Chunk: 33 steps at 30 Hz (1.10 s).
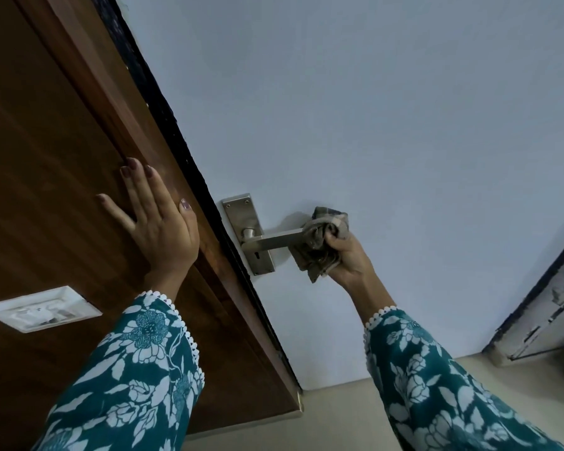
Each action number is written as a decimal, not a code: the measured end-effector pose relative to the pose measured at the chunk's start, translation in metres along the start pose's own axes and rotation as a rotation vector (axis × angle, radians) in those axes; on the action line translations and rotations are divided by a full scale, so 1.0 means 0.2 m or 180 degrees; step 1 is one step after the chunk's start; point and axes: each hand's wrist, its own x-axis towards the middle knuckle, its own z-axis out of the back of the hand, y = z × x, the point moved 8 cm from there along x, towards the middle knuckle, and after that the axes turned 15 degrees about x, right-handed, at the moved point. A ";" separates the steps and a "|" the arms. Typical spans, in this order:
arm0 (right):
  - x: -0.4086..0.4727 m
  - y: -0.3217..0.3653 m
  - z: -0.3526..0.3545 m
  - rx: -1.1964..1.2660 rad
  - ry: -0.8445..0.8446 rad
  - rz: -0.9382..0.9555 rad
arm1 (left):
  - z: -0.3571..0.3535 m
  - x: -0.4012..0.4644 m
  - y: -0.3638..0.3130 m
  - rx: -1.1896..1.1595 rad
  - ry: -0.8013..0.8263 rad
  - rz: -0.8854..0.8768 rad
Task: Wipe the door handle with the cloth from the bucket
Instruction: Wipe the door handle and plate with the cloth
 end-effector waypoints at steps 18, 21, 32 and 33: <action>0.14 -0.41 -0.61 -0.7599 0.1048 0.0336 | -0.01 0.00 0.00 -0.0030 0.0078 -0.0010; 0.13 -0.36 -0.56 -0.7661 0.1043 0.0505 | -0.01 0.01 0.01 -0.0015 0.0133 -0.0023; 0.09 -0.10 -0.39 -0.7078 0.0916 0.0117 | -0.02 0.00 0.01 0.0015 0.0318 -0.0033; 0.09 -0.08 -0.37 -0.6926 0.0830 0.0077 | -0.02 0.00 0.01 0.0018 0.0332 -0.0027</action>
